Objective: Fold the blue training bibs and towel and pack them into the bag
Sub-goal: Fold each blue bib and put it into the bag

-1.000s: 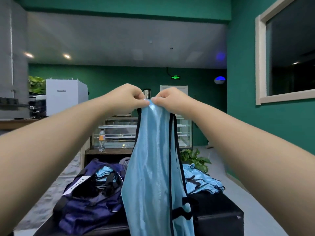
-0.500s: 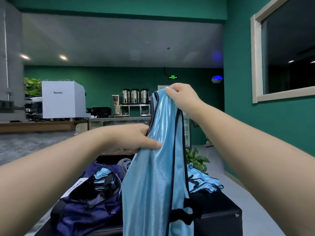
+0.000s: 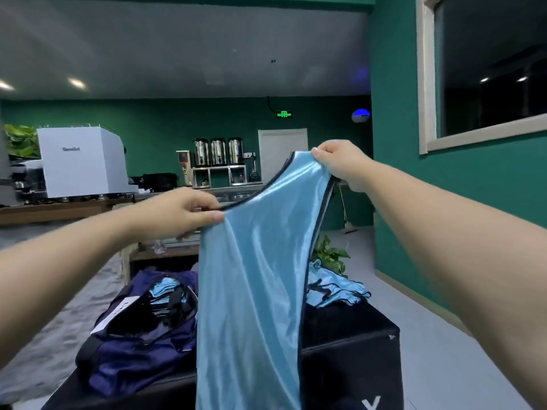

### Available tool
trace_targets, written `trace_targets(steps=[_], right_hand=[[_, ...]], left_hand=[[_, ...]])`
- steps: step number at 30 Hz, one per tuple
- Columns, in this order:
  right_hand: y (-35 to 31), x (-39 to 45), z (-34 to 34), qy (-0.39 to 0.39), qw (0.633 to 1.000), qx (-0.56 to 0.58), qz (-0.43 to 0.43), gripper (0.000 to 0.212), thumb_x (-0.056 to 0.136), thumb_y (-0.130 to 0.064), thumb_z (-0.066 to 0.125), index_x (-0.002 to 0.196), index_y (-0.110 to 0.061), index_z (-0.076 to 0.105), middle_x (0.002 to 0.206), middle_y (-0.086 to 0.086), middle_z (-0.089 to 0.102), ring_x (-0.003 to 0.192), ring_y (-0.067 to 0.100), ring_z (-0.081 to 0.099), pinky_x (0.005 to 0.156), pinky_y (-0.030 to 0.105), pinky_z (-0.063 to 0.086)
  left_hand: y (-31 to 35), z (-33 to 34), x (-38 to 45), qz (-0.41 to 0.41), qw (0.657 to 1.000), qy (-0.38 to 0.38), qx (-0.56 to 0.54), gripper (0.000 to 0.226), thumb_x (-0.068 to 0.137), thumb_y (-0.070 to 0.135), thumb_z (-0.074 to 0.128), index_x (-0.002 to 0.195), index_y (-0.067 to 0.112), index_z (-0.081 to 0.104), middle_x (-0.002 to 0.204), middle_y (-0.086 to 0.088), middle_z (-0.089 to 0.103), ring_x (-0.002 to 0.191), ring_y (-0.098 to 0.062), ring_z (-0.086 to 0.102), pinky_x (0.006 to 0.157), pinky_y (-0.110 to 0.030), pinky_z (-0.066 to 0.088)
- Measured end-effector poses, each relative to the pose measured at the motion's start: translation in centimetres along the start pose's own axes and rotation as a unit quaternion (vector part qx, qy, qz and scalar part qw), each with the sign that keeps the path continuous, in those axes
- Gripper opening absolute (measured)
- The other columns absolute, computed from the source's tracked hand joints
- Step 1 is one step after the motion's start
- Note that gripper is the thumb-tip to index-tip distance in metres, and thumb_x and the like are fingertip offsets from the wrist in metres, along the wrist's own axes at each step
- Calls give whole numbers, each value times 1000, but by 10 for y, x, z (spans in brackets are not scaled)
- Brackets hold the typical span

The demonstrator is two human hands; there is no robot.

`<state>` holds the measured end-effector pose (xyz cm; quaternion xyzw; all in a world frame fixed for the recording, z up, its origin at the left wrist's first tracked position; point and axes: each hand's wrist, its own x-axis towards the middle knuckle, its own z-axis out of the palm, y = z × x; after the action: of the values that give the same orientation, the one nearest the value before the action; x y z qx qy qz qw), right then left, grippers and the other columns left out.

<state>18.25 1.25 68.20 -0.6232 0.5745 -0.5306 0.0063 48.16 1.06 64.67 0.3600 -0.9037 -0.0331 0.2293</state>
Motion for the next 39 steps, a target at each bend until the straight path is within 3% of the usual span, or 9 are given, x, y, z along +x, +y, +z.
trace_targets(steps=[2,4,6,8,22,26,30,35,39], right_hand=[[-5,0,-4,100,993,11,-61,24,100,-25,44,93,-9,59,82,-1,53,75,14,46,62,26,33],[-9,0,-8,162,980,32,-109,21,101,-22,42,92,-9,57,83,-2,52,79,13,45,64,24,34],[-5,0,-5,98,989,-44,-99,24,101,-22,43,97,-5,60,88,2,54,82,15,46,69,29,37],[6,2,5,46,994,-73,-69,25,101,-24,44,101,-6,61,91,3,56,82,16,48,64,29,36],[3,39,6,40,995,51,-75,18,98,-31,50,91,-18,61,78,-10,56,69,4,49,62,17,40],[5,44,13,9,993,78,-89,16,95,-31,57,83,-21,59,76,-11,57,60,-3,52,57,10,42],[21,52,34,-61,992,93,-62,12,89,-29,67,83,-22,59,78,-8,63,58,-3,59,59,14,48],[69,71,92,-117,991,64,-10,12,90,-29,66,84,-22,59,82,-4,64,69,8,61,66,23,51],[123,81,151,-162,985,51,35,11,91,-29,65,85,-21,59,82,-4,63,74,11,62,72,30,52]], left_hand=[[6,-3,1,42,995,63,-59,18,87,42,56,76,31,64,59,12,57,51,-5,49,55,-26,43],[9,-3,4,74,994,82,30,16,86,45,52,81,33,62,66,19,59,57,1,51,56,-13,38],[5,3,7,69,977,-1,203,19,87,50,47,93,36,58,83,23,57,75,3,54,69,-14,40],[-6,8,11,45,973,-40,222,4,92,43,51,94,42,54,91,25,54,82,6,52,75,-20,39],[-17,23,24,8,973,208,-96,9,77,26,75,83,25,68,73,19,65,63,7,56,59,-14,40],[-27,39,24,-3,942,204,-265,21,66,34,84,80,26,70,73,5,71,65,-7,61,62,-24,50],[-54,65,32,-25,934,208,-290,40,53,57,82,83,35,67,62,-1,53,59,-19,38,59,-29,33],[-106,120,47,-118,908,147,-375,38,73,21,74,98,24,45,68,-2,59,62,-18,53,58,-25,42],[-159,180,56,-159,893,113,-406,32,83,17,70,88,28,41,62,-11,47,53,-20,33,48,-29,24]])
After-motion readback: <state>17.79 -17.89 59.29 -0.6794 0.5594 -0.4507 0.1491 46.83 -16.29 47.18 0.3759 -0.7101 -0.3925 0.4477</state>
